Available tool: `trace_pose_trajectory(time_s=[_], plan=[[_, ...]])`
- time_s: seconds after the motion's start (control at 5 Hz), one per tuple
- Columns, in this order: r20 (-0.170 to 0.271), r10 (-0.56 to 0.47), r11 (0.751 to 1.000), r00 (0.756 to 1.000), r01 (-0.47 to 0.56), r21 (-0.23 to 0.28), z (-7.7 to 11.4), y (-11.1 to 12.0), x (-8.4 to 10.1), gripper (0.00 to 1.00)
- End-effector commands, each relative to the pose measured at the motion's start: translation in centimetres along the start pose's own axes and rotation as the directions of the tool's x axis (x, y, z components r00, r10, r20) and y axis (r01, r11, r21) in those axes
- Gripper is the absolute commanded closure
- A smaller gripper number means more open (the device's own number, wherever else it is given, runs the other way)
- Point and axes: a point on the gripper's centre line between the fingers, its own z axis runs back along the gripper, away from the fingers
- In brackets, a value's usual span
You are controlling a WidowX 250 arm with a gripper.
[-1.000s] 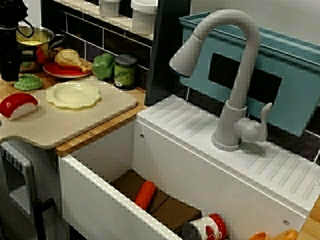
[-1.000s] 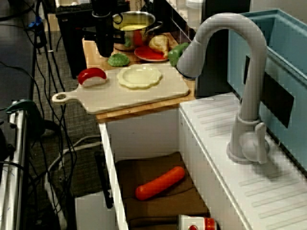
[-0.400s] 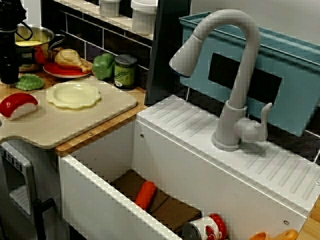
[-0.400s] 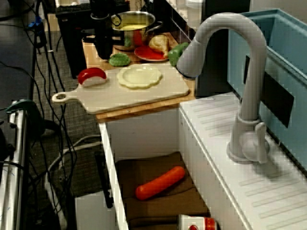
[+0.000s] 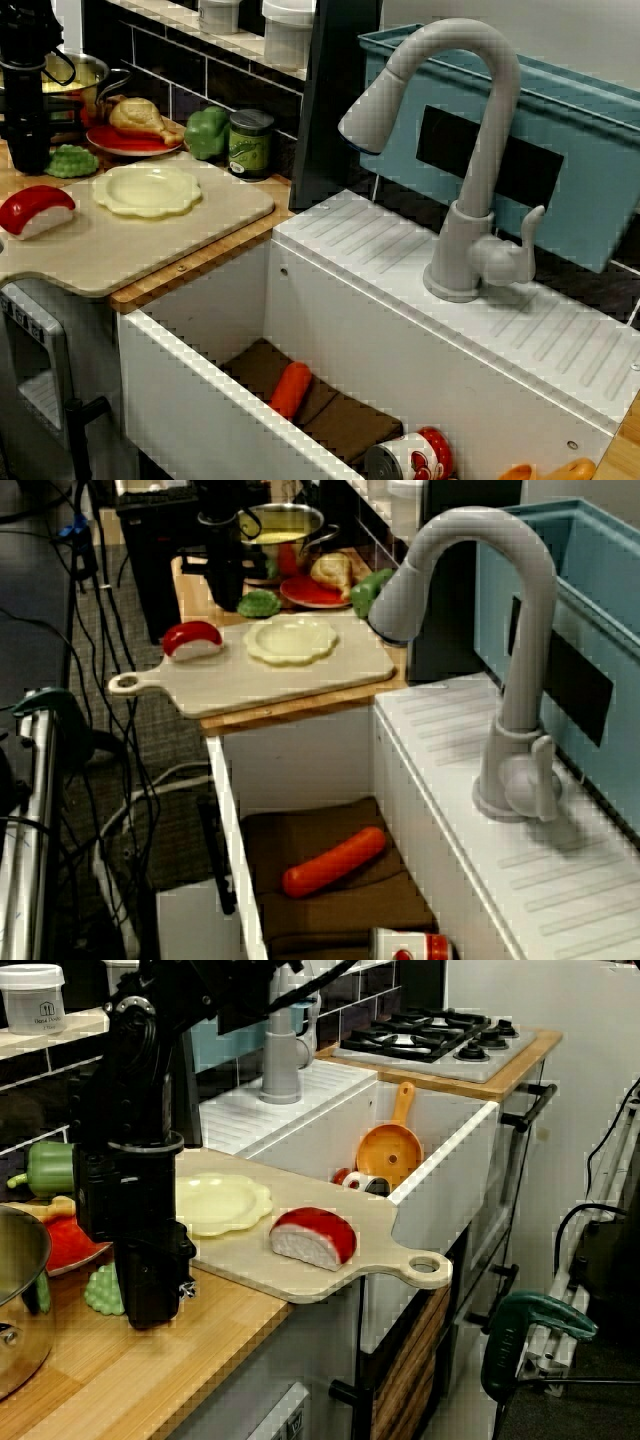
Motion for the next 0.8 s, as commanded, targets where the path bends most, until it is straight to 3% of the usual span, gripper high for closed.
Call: trace_pose_trajectory(time_s=[0.0, 0.6], plan=[[0.026, 0.014, 0.999, 1.000, -0.013, -0.050, 1.96, -0.71, 0.87, 1.00], [-0.002, 0.019, 0.996, 1.000, -0.020, -0.084, 2.73, -1.36, 0.81, 1.00]])
